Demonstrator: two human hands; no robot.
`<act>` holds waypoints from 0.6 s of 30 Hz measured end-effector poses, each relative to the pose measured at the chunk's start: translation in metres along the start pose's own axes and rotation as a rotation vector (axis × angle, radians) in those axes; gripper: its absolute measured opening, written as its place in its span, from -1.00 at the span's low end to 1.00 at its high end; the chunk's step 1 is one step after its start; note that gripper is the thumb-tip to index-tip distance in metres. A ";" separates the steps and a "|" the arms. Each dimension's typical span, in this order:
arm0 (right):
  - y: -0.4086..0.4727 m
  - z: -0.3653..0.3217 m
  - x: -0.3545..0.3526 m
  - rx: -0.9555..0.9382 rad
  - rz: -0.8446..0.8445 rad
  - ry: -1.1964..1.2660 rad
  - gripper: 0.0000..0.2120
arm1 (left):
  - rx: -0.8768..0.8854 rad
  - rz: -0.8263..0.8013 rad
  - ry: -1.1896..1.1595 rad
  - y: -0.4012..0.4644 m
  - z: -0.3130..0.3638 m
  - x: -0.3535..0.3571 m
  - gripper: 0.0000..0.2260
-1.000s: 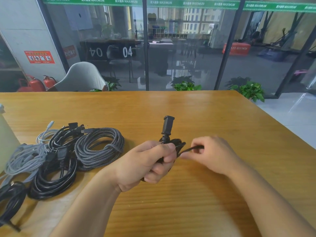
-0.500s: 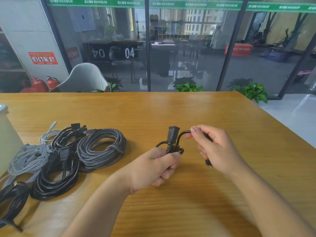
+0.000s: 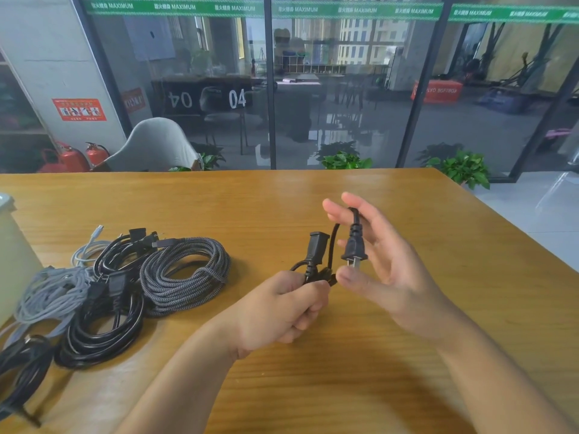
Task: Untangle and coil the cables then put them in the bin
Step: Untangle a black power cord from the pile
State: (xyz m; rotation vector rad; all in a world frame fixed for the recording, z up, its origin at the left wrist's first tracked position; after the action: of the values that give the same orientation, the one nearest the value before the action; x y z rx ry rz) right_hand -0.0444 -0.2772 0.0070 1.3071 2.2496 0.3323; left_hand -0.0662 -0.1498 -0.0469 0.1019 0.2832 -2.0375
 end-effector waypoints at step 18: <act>-0.004 0.014 0.012 -0.006 0.425 0.264 -0.70 | 0.126 -0.016 0.006 -0.009 0.029 0.018 -0.56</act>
State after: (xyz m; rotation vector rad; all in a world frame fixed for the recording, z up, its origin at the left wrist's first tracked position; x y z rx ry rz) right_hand -0.0439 -0.2696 -0.0103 1.8291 2.1528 0.6969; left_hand -0.0814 -0.1682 -0.0205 0.1850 0.1593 -2.0701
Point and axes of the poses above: each hand's wrist, its own y-axis towards the middle knuckle, its own x-axis out of the palm, z = x × y, the point moved 8 cm from there along y, towards the middle knuckle
